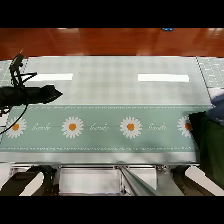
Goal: Fold the shirts.
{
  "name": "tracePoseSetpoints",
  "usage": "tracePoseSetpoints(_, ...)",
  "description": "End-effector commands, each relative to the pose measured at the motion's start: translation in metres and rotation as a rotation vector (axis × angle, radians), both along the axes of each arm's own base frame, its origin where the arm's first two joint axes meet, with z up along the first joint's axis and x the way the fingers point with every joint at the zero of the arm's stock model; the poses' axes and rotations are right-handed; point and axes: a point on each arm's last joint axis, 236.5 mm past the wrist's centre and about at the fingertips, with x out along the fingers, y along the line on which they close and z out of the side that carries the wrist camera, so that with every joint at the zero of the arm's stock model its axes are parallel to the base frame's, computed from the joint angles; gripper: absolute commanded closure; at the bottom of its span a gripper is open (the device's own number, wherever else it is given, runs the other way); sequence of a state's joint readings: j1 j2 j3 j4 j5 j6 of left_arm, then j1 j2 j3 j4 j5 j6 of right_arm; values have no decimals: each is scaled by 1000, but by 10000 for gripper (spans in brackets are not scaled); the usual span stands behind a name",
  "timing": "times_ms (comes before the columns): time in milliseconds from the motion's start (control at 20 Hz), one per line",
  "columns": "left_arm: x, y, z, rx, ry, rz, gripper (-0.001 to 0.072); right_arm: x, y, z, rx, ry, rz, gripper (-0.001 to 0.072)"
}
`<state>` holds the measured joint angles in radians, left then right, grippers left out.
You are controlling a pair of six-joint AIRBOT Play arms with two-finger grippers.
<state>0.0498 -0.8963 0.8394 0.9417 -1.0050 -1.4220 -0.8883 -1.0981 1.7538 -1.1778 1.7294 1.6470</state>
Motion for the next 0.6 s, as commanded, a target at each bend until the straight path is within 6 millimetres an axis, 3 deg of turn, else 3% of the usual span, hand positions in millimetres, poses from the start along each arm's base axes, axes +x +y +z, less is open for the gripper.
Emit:
tracePoseSetpoints(0, 6, 3, 3, 3, -26, 17, 692, -94, 4, -66, 135, 230, -166, 686)
tracePoseSetpoints(150, 10, 4, 5, 4, -40, 28, 692, -146, 22, -119, 249, 326, -328, 686)
tracePoseSetpoints(250, 13, 6, 7, 6, -54, 39, 692, -175, 33, -142, 269, 401, -411, 685)
tracePoseSetpoints(450, 26, 11, 3, 9, -74, 73, 692, -215, 45, -160, 217, 521, -504, 685)
tracePoseSetpoints(550, 32, 14, -3, 12, -69, 84, 692, -226, 48, -163, 201, 551, -535, 669)
